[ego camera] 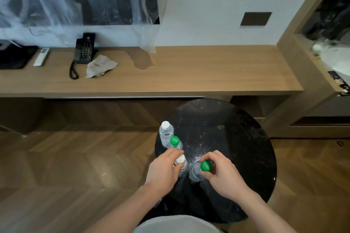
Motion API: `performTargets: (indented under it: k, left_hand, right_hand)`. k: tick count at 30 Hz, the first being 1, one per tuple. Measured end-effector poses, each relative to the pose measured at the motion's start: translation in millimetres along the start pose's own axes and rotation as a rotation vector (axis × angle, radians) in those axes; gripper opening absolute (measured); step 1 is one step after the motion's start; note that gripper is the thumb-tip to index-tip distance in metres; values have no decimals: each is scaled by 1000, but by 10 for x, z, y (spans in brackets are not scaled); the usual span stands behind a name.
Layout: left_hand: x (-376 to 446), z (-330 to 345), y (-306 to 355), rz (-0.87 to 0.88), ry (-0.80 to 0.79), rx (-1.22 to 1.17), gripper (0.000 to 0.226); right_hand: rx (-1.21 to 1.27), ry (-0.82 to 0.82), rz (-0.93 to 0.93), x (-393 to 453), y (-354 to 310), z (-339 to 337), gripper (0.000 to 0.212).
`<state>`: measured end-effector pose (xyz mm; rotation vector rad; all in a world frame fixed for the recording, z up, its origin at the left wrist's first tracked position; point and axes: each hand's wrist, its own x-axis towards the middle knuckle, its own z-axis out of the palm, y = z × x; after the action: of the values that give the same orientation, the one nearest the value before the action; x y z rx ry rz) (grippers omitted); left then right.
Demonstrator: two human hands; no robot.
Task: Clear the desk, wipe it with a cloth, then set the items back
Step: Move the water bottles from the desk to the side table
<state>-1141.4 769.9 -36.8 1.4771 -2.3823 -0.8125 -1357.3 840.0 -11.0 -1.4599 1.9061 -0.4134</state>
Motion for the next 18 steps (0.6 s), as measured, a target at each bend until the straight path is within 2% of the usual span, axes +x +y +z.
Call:
performTargets:
  k: [4, 8, 14, 18]
  left_hand:
    - [-90, 19, -44, -5, 53, -76, 41]
    - [-200, 30, -59, -21, 43, -22, 41]
    - [-325, -55, -4, -29, -166, 91, 67]
    - [-338, -154, -6, -10, -209, 84, 70]
  right_hand:
    - [-3, -25, -22, 119, 11, 103, 31]
    - [19, -25, -26, 151, -17, 249, 32]
    - [90, -5, -40, 98, 32, 235, 35]
    - [103, 4, -6, -37, -58, 118, 47]
